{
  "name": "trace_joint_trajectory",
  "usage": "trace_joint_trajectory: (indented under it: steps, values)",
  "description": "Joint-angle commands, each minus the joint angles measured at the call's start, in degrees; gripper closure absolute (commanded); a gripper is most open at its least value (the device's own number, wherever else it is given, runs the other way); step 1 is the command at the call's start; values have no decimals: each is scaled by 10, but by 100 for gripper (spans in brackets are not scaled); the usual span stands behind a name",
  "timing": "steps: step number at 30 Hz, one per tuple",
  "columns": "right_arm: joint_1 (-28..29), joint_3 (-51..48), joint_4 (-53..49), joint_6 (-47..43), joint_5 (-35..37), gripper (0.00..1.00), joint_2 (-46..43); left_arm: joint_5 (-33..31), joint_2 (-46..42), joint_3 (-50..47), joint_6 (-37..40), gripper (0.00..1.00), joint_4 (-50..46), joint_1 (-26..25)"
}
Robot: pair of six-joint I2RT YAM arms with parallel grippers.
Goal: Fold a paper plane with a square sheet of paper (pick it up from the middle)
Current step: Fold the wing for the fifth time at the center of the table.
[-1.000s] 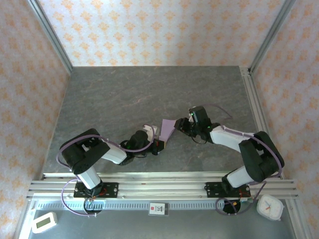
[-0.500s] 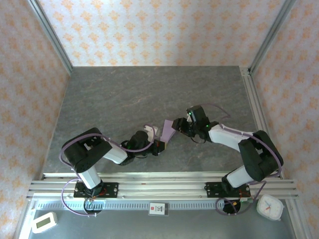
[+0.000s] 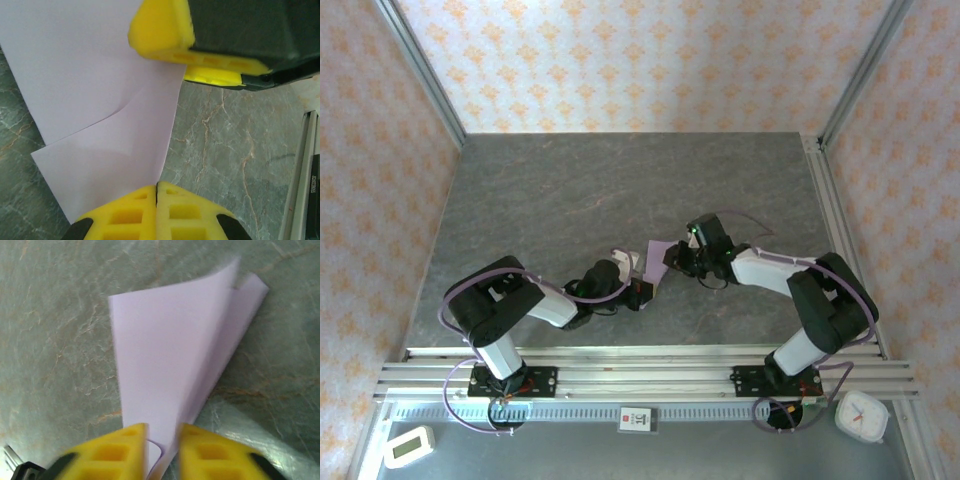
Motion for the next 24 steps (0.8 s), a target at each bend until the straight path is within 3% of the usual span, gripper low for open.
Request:
trace_joint_trajectory:
  steps: [1, 2, 4, 8, 15, 24]
  values:
    - [2, -9, 8, 0, 0, 97, -7, 1, -11, 18, 28, 100, -29, 4]
    - [3, -9, 8, 0, 0, 100, -7, -3, -13, 22, 34, 100, -39, 4]
    - [2, -10, 8, -1, 0, 100, -7, -17, -21, 27, 47, 83, -61, 4]
    - [2, -10, 8, 1, 0, 100, -8, -59, -46, 31, 72, 64, -98, 1]
    - [3, -12, 9, 2, 1, 100, -10, -180, -63, 70, 150, 53, -198, -55]
    - [2, -14, 12, 4, 1, 100, -9, -306, -32, 108, 193, 51, -248, -116]
